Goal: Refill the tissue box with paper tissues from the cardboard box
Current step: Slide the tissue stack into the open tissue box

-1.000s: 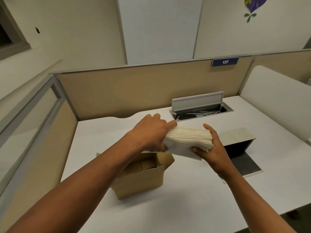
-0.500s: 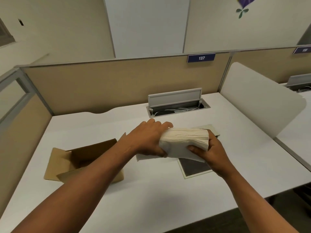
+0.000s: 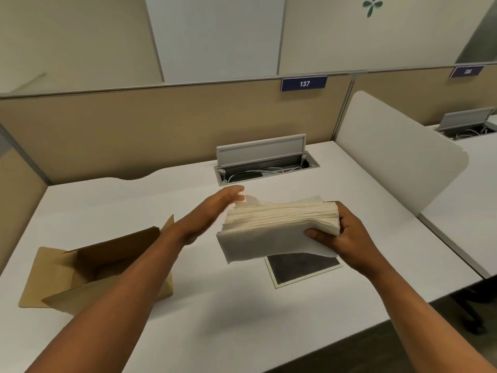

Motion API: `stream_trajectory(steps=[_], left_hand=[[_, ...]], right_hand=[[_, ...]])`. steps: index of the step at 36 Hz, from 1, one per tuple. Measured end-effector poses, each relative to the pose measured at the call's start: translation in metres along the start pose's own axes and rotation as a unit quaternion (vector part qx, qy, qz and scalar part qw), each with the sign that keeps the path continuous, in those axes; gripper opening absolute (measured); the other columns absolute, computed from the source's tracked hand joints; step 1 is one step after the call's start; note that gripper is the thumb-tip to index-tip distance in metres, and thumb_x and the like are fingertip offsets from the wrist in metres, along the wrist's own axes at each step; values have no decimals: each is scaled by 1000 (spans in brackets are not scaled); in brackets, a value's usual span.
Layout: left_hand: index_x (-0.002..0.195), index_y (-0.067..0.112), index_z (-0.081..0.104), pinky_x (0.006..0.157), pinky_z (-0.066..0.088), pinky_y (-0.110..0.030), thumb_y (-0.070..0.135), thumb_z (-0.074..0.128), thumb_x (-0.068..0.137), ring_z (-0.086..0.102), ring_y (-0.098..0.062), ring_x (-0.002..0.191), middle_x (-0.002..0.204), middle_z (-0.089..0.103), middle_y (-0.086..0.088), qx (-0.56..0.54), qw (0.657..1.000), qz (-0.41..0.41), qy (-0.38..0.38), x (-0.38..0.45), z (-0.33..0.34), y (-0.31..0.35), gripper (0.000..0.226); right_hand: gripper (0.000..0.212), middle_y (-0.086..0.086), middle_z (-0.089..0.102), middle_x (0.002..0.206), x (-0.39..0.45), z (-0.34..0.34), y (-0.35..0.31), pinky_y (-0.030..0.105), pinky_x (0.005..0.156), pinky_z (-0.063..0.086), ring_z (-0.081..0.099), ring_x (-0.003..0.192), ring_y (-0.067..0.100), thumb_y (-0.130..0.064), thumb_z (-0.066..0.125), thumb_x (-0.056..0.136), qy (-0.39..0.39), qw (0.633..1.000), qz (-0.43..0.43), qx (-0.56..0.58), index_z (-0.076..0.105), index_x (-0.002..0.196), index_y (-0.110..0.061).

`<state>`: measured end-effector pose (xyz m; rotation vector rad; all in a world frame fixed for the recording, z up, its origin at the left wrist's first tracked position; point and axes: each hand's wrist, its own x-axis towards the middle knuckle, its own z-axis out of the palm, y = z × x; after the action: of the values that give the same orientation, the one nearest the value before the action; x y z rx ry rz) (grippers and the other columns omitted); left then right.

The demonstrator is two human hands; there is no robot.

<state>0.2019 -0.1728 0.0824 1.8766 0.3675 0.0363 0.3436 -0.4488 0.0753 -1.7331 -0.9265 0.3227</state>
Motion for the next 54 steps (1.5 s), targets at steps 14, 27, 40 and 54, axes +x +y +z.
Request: stream_trajectory(steps=[14,27,40,54], left_hand=[[139,24,55,106,45,-55,83,25,81,60,-34,125,134,65,-5,-426,893,-142,24,65,8,-60,88],[145,17,50,117,31,-54,80,44,81,46,-39,137,147,50,-19,-541,824,-156,-69,36,34,-95,91],[130,22,61,109,45,-41,46,76,80,67,-19,115,120,73,0,-385,872,-284,99,48,137,-105,57],[131,24,56,79,61,-40,56,78,75,64,-26,112,122,69,-4,-364,840,-364,170,74,200,-100,68]], right_hand=[[48,-27,64,113,43,3,6,14,77,54,61,108,4,-55,75,73,-71,996,46,-21,53,116,-61],[73,3,71,120,41,3,71,36,89,57,65,114,27,-58,84,65,-53,946,253,196,61,127,-25],[64,-15,65,130,46,-19,165,42,102,47,61,119,10,-64,72,78,-150,864,413,247,56,134,-39],[58,-6,55,139,50,-46,213,47,109,39,50,127,19,-58,44,97,-173,873,438,127,42,146,-27]])
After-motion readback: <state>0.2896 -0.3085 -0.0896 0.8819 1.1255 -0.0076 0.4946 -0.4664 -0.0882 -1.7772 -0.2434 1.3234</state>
